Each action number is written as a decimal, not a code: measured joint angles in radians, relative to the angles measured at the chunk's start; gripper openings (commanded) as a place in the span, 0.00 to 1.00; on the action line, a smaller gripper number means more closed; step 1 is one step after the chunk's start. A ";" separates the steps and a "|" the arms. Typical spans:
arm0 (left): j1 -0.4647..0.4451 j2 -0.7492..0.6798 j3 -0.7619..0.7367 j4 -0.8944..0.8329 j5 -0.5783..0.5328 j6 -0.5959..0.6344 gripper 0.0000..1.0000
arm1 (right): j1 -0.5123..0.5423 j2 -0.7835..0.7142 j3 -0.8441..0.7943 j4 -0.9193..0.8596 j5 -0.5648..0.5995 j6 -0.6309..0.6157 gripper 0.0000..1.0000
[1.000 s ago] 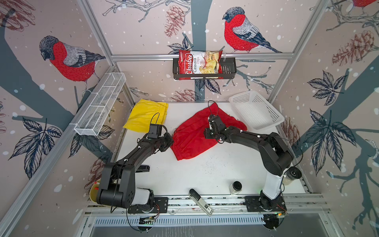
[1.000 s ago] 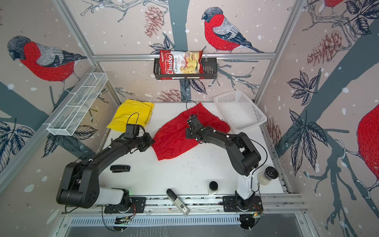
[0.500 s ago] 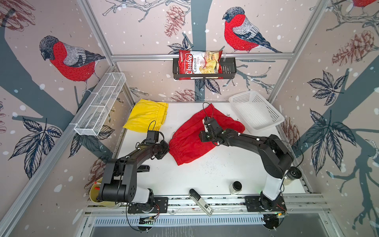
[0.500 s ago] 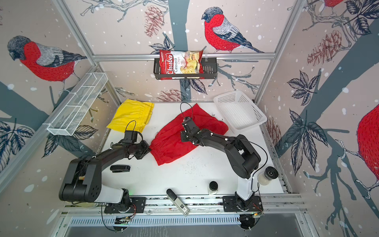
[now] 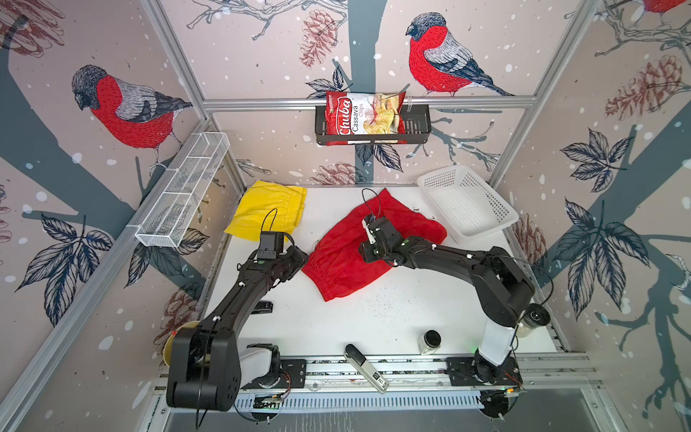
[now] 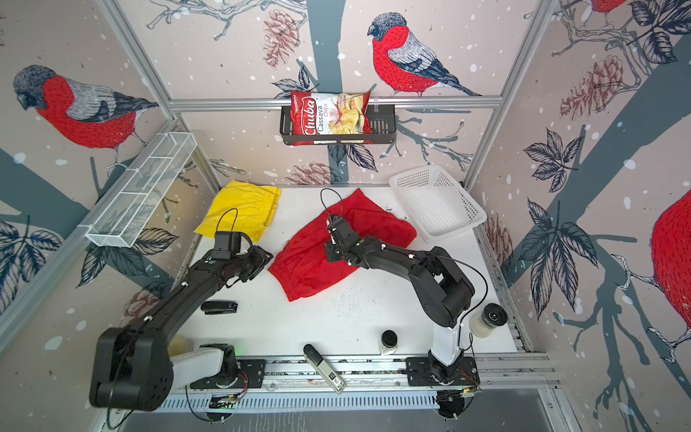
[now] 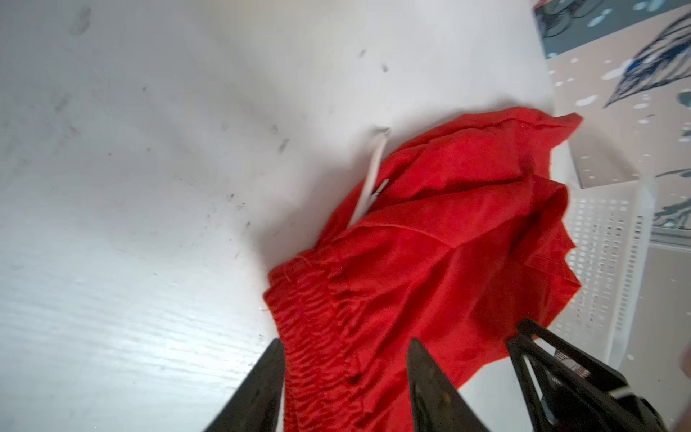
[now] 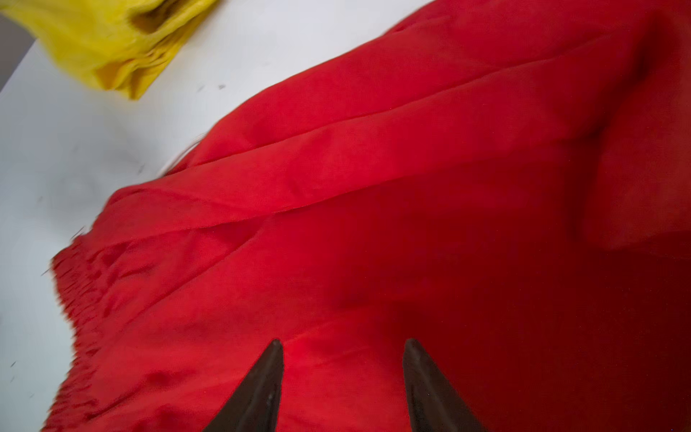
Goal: Fold and stack the shorts
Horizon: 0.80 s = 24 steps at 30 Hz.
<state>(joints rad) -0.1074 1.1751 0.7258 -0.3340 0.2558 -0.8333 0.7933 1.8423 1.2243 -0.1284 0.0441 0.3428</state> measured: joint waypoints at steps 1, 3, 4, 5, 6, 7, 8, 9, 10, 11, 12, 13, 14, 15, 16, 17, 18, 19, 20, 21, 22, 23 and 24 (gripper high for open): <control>-0.028 -0.025 0.004 -0.006 -0.010 0.000 0.40 | -0.019 -0.002 0.000 -0.008 0.000 0.001 0.50; -0.090 -0.041 0.004 -0.005 -0.025 -0.003 0.33 | -0.060 -0.003 0.000 -0.022 -0.006 0.011 0.49; -0.124 -0.032 0.004 0.006 -0.023 -0.005 0.32 | -0.082 -0.003 -0.001 -0.028 -0.011 0.027 0.49; -0.160 -0.011 0.004 0.024 -0.023 -0.006 0.31 | -0.105 -0.006 -0.006 -0.031 -0.011 0.030 0.49; -0.188 0.014 0.009 0.038 -0.021 -0.011 0.30 | -0.122 -0.011 -0.013 -0.034 -0.011 0.036 0.49; -0.220 0.057 0.022 0.053 -0.020 -0.024 0.31 | -0.138 -0.019 -0.021 -0.042 -0.002 0.055 0.49; -0.249 0.103 0.040 0.070 -0.022 -0.027 0.31 | -0.151 -0.029 -0.030 -0.050 -0.001 0.056 0.49; -0.274 0.143 0.056 0.087 -0.021 -0.027 0.30 | -0.161 -0.038 -0.036 -0.057 -0.001 0.058 0.49; -0.302 0.188 0.079 0.103 -0.021 -0.027 0.30 | -0.173 -0.049 -0.043 -0.063 -0.002 0.071 0.49; -0.326 0.233 0.098 0.126 -0.020 -0.027 0.30 | -0.186 -0.061 -0.050 -0.068 -0.004 0.079 0.50; -0.345 0.276 0.113 0.148 -0.019 -0.027 0.29 | -0.200 -0.070 -0.055 -0.068 -0.003 0.081 0.50; -0.359 0.319 0.122 0.166 -0.006 -0.027 0.28 | -0.219 -0.080 -0.058 -0.068 0.001 0.088 0.51; -0.367 0.357 0.126 0.180 0.004 -0.028 0.28 | -0.238 -0.088 -0.060 -0.069 0.001 0.102 0.51; -0.372 0.386 0.126 0.188 0.004 -0.030 0.28 | -0.256 -0.092 -0.060 -0.068 0.002 0.105 0.51; -0.377 0.410 0.122 0.195 0.005 -0.031 0.27 | -0.272 -0.093 -0.060 -0.068 0.006 0.106 0.51; -0.378 0.429 0.113 0.201 0.008 -0.031 0.26 | -0.286 -0.093 -0.059 -0.069 0.008 0.110 0.51; -0.380 0.440 0.104 0.202 0.008 -0.031 0.25 | -0.296 -0.093 -0.058 -0.074 0.007 0.113 0.51; -0.381 0.449 0.092 0.201 0.010 -0.031 0.24 | -0.304 -0.093 -0.055 -0.077 0.007 0.121 0.51; -0.381 0.453 0.078 0.197 0.009 -0.027 0.24 | -0.310 -0.091 -0.051 -0.078 0.007 0.126 0.51; -0.381 0.453 0.066 0.188 0.006 -0.021 0.23 | -0.314 -0.089 -0.048 -0.078 0.007 0.127 0.51; -0.381 0.447 0.055 0.188 0.004 -0.013 0.23 | -0.317 -0.084 -0.046 -0.077 0.008 0.127 0.51; -0.381 0.436 0.045 0.184 -0.009 -0.003 0.23 | -0.320 -0.078 -0.045 -0.078 0.010 0.127 0.51; -0.379 0.423 0.037 0.172 -0.018 0.002 0.23 | -0.323 -0.072 -0.046 -0.078 0.015 0.127 0.51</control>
<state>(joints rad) -0.4862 1.5986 0.7628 -0.1616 0.2379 -0.8314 0.4706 1.7702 1.1786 -0.2062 0.0593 0.4694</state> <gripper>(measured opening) 0.231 0.507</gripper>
